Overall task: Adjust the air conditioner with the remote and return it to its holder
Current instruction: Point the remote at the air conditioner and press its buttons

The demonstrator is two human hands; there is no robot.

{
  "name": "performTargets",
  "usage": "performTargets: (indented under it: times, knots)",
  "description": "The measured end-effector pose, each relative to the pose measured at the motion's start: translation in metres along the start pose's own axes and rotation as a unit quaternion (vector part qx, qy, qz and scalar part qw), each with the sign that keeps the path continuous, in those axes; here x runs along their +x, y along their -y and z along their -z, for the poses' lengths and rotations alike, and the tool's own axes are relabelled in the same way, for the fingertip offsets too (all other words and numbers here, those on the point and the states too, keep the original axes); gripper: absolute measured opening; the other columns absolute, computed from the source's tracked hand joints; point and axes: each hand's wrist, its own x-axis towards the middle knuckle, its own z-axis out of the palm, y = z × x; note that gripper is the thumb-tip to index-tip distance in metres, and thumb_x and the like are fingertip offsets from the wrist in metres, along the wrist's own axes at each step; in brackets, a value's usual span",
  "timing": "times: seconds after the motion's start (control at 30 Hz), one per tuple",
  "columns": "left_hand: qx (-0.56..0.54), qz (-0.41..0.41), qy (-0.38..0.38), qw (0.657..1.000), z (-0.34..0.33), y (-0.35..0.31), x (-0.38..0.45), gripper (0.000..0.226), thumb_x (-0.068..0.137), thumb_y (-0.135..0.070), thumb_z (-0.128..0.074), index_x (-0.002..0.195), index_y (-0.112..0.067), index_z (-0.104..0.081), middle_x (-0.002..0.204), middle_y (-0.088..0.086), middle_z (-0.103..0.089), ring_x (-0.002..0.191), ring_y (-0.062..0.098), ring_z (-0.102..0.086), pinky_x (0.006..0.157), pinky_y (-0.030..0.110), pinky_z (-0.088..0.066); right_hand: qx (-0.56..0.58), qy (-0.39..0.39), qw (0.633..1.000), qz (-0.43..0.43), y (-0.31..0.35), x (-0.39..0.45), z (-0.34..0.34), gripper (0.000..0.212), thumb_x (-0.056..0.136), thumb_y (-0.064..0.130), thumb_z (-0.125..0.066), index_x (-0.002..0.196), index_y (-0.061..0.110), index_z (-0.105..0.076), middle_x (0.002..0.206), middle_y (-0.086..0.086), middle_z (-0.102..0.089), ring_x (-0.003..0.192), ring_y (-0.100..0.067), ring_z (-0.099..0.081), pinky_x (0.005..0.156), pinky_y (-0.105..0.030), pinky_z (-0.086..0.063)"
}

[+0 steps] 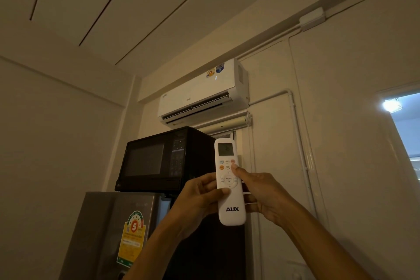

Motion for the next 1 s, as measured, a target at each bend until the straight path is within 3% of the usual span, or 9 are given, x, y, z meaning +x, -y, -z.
performTargets:
  times: [0.5,0.8,1.0]
  knots:
    - [-0.006,0.008,0.002,1.000,0.005,0.008,0.001,0.032,0.085,0.002,-0.053,0.110,-0.017,-0.057,0.097,0.000,-0.076,0.097,0.020,-0.070,0.074,0.032,-0.060,-0.002,-0.005,1.000,-0.008,-0.007,0.003,-0.001,0.022,0.085,0.041,-0.058,0.090,0.020,-0.062,0.088,-0.008,-0.071,0.073,-0.022,-0.070,0.058,-0.034,-0.057]
    - [-0.005,0.010,-0.002,1.000,0.005,0.013,0.004,0.032,0.085,0.002,-0.054,0.110,-0.017,-0.057,0.097,0.000,-0.075,0.097,0.020,-0.070,0.074,0.033,-0.060,-0.005,-0.009,1.000,-0.024,-0.010,0.004,-0.001,0.034,0.085,0.041,-0.058,0.105,0.014,-0.063,0.099,-0.012,-0.071,0.079,-0.025,-0.070,0.064,-0.038,-0.059]
    - [-0.005,0.012,-0.003,1.000,0.005,0.014,0.005,0.030,0.085,0.002,-0.054,0.106,-0.019,-0.057,0.092,-0.003,-0.077,0.092,0.017,-0.071,0.070,0.030,-0.061,-0.009,-0.016,0.999,-0.026,-0.011,0.006,0.000,0.034,0.085,0.042,-0.058,0.105,0.015,-0.062,0.101,-0.013,-0.070,0.081,-0.026,-0.070,0.065,-0.038,-0.059]
